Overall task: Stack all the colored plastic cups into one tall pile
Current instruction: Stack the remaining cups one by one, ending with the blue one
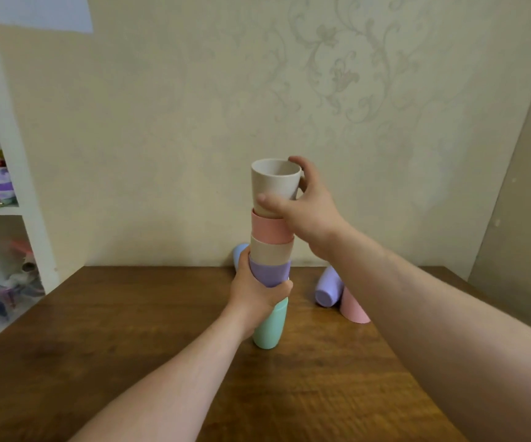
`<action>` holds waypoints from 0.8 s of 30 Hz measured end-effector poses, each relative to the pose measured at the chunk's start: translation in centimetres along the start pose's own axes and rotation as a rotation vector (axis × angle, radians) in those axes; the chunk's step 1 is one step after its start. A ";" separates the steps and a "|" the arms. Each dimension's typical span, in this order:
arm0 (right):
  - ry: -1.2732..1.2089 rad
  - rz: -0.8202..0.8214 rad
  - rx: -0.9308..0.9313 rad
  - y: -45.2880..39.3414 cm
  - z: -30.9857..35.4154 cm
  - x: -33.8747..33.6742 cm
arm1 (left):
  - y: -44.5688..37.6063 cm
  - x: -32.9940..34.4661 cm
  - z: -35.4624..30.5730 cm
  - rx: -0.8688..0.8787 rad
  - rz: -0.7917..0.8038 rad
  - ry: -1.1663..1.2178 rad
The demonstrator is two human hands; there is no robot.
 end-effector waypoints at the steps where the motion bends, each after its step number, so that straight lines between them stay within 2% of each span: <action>1: -0.017 0.001 0.015 0.2 -0.6 0.0 | -0.1 0.1 0.1 -0.008 0.002 0.000; 6: -0.189 -0.003 0.136 0.5 -3.5 0.6 | -0.4 0.2 0.3 -0.020 -0.024 0.002; 9: -0.215 0.002 0.143 0.2 -3.8 0.6 | -0.4 0.3 0.5 -0.013 -0.024 -0.007; 21: -0.159 0.058 0.132 -0.1 -4.5 0.3 | -1.3 1.1 1.3 -0.011 -0.031 -0.006; 24: -0.081 0.126 0.112 -0.4 -5.6 -1.4 | -2.0 2.8 1.4 -0.009 -0.022 -0.012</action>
Point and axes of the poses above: each hand's wrist, its own y-axis away from the middle knuckle, its own x-axis out of the palm, z = x × y, the point moved 9 cm from there along -y, towards the middle knuckle, and after that the axes turned 3 degrees about -x, right-handed, at the moved point
